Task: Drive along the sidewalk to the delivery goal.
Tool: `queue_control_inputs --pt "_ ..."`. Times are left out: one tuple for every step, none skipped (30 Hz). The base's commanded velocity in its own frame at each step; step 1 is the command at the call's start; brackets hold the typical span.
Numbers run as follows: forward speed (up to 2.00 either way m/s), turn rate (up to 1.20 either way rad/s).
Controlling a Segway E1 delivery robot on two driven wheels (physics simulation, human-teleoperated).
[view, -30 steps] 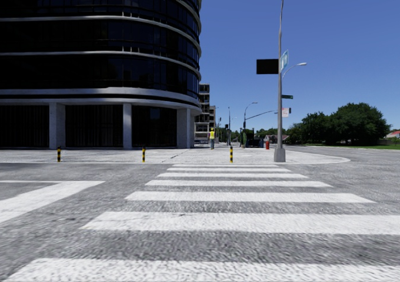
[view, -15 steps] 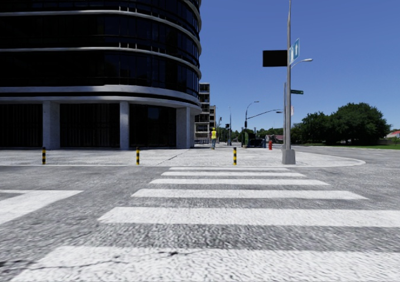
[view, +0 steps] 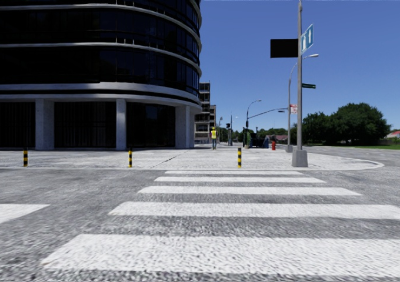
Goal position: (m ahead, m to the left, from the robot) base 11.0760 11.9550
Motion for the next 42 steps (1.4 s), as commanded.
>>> queue_control_inputs --pt "1.63 0.0" --pt "1.63 0.0" --pt "1.63 0.0" --pt "1.63 0.0" --pt "1.63 0.0" --pt "1.63 0.0" --pt "1.63 0.0" --pt "1.63 0.0" --pt "1.66 0.0" --pt "1.66 0.0" --pt "2.0 0.0" --pt "2.0 0.0" --pt "2.0 0.0" --pt "2.0 0.0" --pt "2.0 0.0" --pt "2.0 0.0" --pt "2.0 0.0" --pt "2.0 0.0" --pt "2.0 0.0" --pt "2.0 0.0" --pt "2.0 0.0" --pt "2.0 0.0" --pt "2.0 0.0" --pt "2.0 0.0" --pt "2.0 0.0" --pt "2.0 0.0" --pt "2.0 0.0" --pt "2.0 0.0" --pt "2.0 0.0" --pt "2.0 0.0" --pt "2.0 0.0" --pt "2.0 0.0" --pt "2.0 0.0" --pt "2.0 0.0" --pt "2.0 0.0" --pt "2.0 0.0" --pt "2.0 0.0" --pt "2.0 0.0" --pt "2.0 0.0" --pt "2.0 0.0" --pt "2.0 0.0" --pt "2.0 0.0"
